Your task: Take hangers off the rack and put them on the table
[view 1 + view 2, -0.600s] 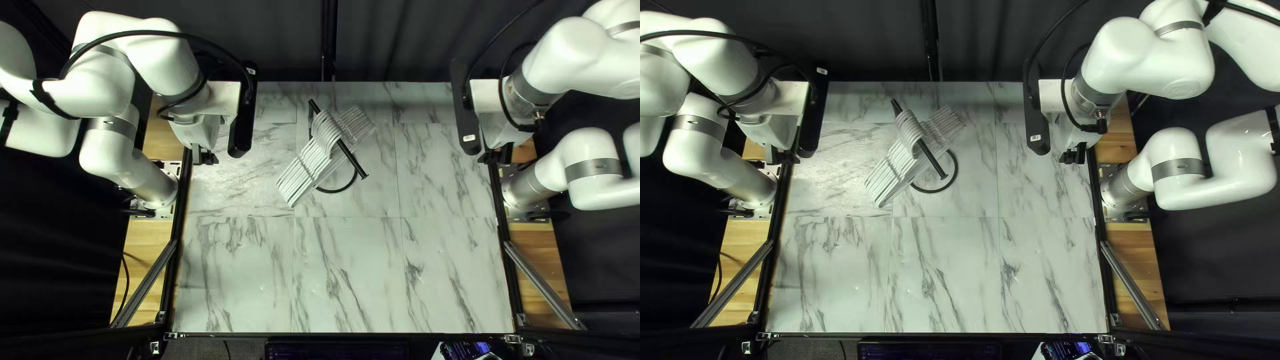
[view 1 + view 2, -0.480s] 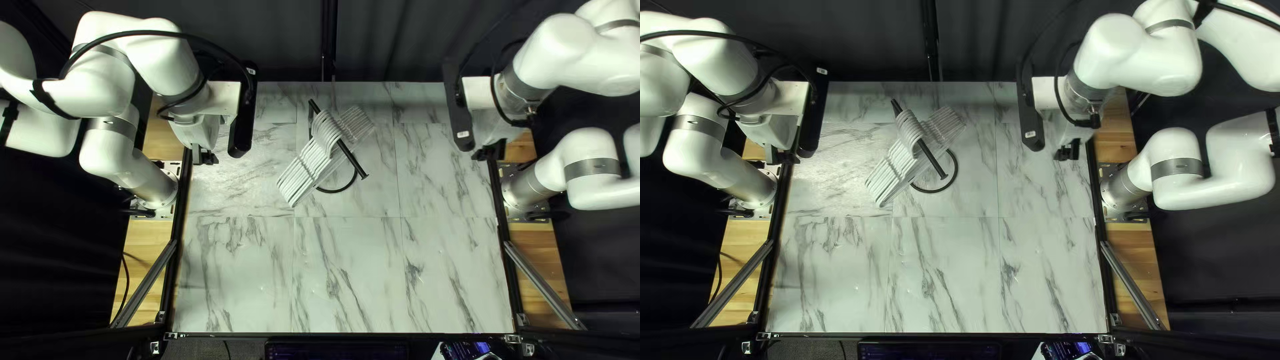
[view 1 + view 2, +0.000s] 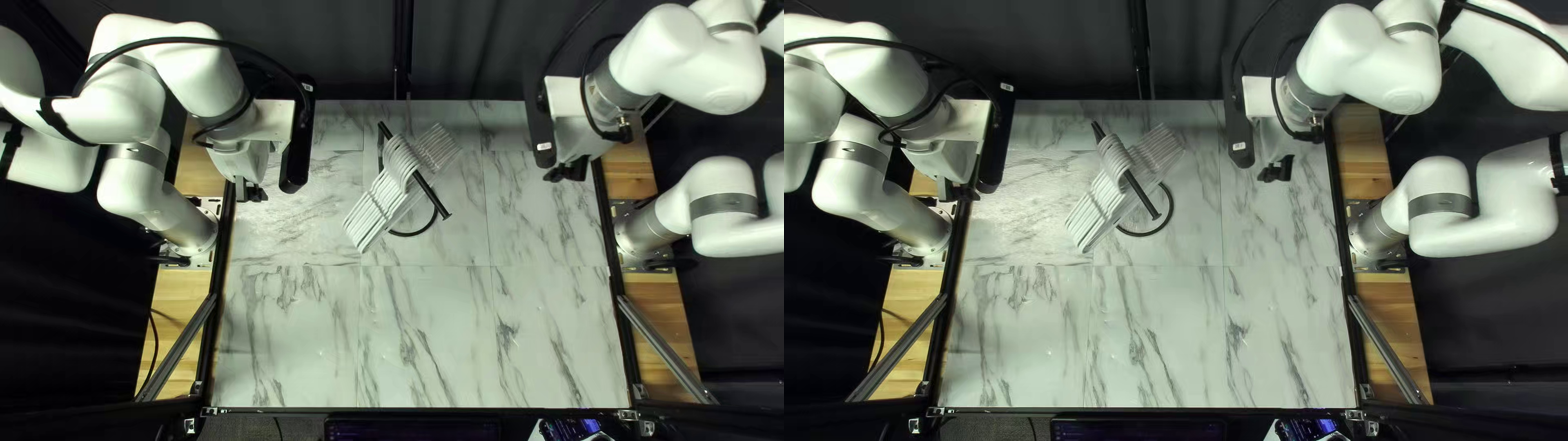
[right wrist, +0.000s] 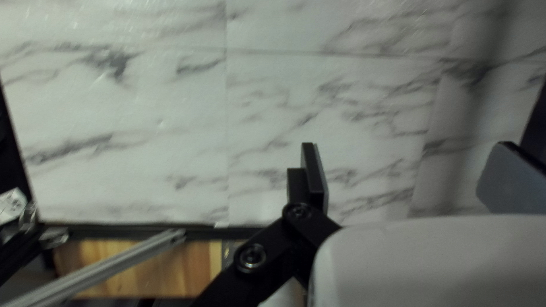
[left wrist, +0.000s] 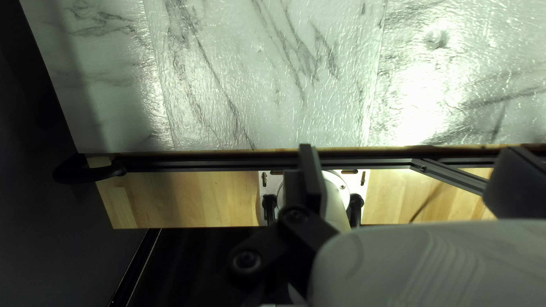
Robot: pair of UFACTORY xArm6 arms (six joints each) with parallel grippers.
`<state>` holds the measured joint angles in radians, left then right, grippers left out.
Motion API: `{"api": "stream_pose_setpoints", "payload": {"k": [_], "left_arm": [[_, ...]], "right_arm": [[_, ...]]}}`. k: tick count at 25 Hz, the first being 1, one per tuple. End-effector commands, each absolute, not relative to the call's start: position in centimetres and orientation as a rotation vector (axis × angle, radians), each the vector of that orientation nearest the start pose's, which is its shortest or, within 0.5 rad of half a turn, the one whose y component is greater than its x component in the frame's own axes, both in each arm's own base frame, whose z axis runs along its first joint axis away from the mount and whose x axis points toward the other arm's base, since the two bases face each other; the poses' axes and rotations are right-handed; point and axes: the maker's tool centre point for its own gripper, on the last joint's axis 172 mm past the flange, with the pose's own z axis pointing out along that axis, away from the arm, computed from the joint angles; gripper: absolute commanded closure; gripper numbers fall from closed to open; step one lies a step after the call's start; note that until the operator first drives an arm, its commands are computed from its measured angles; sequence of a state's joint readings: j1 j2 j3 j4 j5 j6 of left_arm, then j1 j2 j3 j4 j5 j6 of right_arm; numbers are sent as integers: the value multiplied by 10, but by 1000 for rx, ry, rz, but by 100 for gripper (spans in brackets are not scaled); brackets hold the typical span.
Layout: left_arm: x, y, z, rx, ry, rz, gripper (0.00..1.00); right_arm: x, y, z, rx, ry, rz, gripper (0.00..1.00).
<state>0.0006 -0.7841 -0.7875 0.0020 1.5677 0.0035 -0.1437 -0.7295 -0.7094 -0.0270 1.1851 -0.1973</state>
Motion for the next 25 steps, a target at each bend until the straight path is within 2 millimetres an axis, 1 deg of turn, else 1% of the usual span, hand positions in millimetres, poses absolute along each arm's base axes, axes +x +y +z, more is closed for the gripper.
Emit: {"api": "stream_pose_setpoints", "payload": {"k": [1, 5, 7, 8, 9, 10, 12, 16, 18, 19, 25], "left_arm": [[256, 1, 315, -3140, 5, -6, 0], [256, 1, 315, -3140, 5, -6, 0], [256, 1, 315, -3140, 5, -6, 0], [256, 1, 315, -3140, 5, -6, 0], [256, 1, 315, -3140, 5, -6, 0], [256, 1, 315, -3140, 5, -6, 0], [256, 1, 315, -3140, 5, -6, 0], [256, 1, 315, -3140, 5, -6, 0], [256, 1, 315, -3140, 5, -6, 0], [256, 1, 315, -3140, 5, -6, 0], [256, 1, 315, -3140, 5, -6, 0]], "right_arm": [[351, -76, 301, -3228, -182, -527, 0], [364, -86, 295, -3237, -337, -562, 0], [371, -89, 292, -3226, -473, -585, 0], [372, -90, 291, -3221, -511, -592, 0], [378, -91, 288, -3208, -607, -593, 0], [379, -91, 287, -3201, -648, -592, 0], [388, -89, 280, -3178, -802, -568, 0], [401, -82, 269, -3134, -1006, -507, 0], [400, -80, 267, -3121, -1039, -467, 0], [395, -80, 268, -3137, -1012, -433, 0], [395, -80, 268, -3137, -1012, -433, 0]]}}
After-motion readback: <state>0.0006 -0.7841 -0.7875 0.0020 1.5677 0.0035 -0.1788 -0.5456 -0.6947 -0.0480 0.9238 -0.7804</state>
